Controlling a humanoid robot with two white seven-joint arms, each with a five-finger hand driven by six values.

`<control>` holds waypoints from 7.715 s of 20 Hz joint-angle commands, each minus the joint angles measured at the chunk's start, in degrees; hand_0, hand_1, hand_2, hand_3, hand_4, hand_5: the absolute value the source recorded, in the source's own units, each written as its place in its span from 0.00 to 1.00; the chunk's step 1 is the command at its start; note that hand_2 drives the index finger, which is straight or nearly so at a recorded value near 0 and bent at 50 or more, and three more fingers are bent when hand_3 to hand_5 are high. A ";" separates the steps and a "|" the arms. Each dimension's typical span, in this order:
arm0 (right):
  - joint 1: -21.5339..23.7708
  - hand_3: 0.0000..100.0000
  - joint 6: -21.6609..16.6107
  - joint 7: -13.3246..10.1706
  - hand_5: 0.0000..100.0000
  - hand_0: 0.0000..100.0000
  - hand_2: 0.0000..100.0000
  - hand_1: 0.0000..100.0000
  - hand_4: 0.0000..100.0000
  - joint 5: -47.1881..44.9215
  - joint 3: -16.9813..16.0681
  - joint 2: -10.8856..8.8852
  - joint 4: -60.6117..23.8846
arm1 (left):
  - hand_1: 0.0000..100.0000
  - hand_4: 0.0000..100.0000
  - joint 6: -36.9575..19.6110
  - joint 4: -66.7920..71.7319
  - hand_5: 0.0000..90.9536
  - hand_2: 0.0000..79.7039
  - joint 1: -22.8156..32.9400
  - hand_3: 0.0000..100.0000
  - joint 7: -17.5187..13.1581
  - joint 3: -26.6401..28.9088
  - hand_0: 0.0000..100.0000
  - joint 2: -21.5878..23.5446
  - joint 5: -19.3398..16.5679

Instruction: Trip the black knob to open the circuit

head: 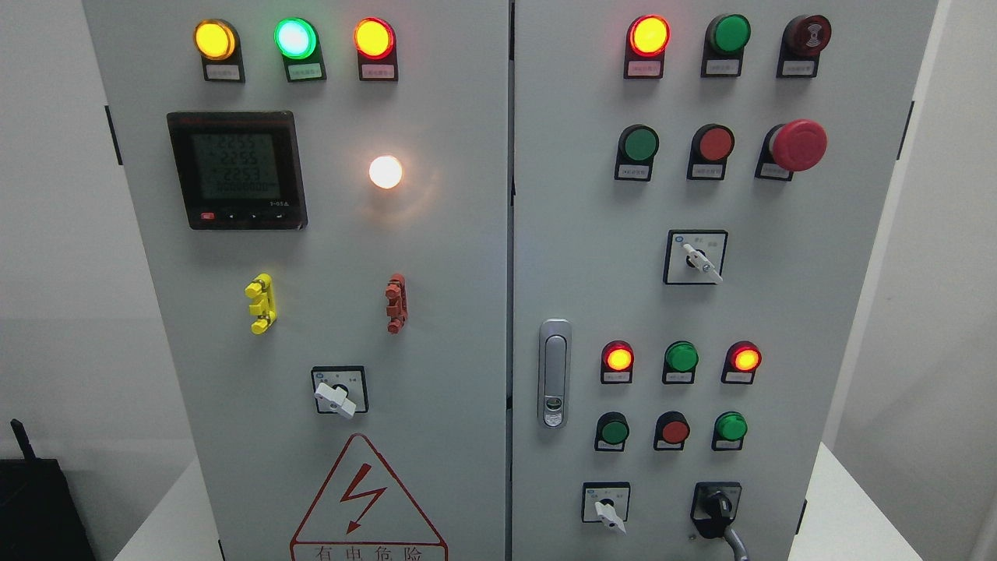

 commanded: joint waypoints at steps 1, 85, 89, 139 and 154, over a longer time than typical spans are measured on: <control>-0.90 1.00 -0.54 0.69 1.00 0.00 0.10 0.09 1.00 0.02 1.67 0.25 -1.70 | 0.39 0.00 -0.10 -0.01 0.00 0.00 -0.14 0.00 0.01 0.07 0.12 -0.09 0.14; -1.78 1.00 -1.16 1.22 1.00 0.00 0.12 0.10 1.00 0.02 5.01 1.04 -2.84 | 0.39 0.00 -0.18 -0.01 0.00 0.00 -0.14 0.00 0.01 0.07 0.12 0.00 0.14; -1.78 1.00 -1.16 1.22 1.00 0.00 0.12 0.10 1.00 0.02 5.01 1.04 -2.84 | 0.39 0.00 -0.18 -0.01 0.00 0.00 -0.14 0.00 0.01 0.07 0.12 0.00 0.14; -0.90 1.00 -1.07 1.04 1.00 0.00 0.13 0.12 1.00 -1.65 2.20 -0.10 -3.02 | 0.39 0.00 -0.18 -0.01 0.00 0.00 -0.14 0.00 0.01 0.07 0.12 0.00 0.14; -0.37 1.00 -0.81 0.78 1.00 0.00 0.13 0.12 1.00 -1.74 0.88 -0.80 -2.93 | 0.39 0.00 -0.18 -0.01 0.00 0.00 -0.14 0.00 0.01 0.07 0.12 -0.09 0.14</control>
